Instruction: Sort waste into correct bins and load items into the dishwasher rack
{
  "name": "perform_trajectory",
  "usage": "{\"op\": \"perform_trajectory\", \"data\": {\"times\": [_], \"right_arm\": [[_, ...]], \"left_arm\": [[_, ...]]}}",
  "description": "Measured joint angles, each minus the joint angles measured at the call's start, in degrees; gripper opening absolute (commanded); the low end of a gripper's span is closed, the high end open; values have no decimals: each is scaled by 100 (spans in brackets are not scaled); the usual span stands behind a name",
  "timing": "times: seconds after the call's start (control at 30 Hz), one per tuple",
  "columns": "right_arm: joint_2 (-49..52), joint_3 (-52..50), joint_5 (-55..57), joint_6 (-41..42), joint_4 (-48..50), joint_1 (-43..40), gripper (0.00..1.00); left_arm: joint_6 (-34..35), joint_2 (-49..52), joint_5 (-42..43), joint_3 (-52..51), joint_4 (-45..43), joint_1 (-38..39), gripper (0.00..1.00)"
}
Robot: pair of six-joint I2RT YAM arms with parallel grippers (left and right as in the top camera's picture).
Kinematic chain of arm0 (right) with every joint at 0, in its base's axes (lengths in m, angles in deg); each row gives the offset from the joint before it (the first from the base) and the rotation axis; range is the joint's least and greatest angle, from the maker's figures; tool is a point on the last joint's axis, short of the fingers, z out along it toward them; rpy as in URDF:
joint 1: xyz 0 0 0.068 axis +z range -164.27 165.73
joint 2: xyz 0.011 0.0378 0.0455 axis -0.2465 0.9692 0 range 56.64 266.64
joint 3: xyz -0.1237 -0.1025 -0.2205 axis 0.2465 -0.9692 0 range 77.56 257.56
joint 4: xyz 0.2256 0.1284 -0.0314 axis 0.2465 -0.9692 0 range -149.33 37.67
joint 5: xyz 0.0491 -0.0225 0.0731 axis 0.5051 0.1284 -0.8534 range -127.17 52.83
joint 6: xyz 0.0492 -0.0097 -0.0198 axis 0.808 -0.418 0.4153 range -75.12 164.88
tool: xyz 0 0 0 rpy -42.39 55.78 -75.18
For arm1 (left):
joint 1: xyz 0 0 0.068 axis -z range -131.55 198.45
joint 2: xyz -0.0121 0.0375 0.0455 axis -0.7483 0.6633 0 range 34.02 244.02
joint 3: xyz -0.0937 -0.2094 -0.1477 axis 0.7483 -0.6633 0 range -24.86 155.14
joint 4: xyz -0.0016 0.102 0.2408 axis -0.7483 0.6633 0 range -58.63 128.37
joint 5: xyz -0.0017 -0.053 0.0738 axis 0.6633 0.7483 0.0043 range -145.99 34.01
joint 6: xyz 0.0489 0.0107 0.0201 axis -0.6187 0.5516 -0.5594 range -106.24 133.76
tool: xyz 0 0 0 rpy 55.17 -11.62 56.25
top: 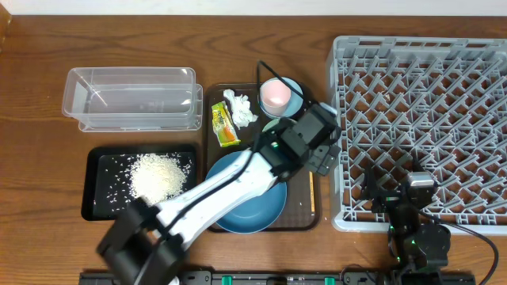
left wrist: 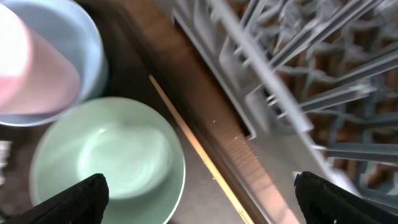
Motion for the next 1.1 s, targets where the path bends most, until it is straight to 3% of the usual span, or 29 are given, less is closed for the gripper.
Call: {"op": "perform_trajectory", "data": {"times": [0.5,0.63,0.87,1.1], "right_arm": [[0,0,0,-2,2,0,99],[0,0,0,0,2,0,99],[0,0,0,0,0,0,99],[0,0,0,-2,0,0,99]], "left_arm": [[4,269,-2,0,15,-505,98],[181,13,7,0,280,-1128,98],[645,-861,90,0,817,-2859,98],[789,-999,1237,0,957,-4037,98]]}}
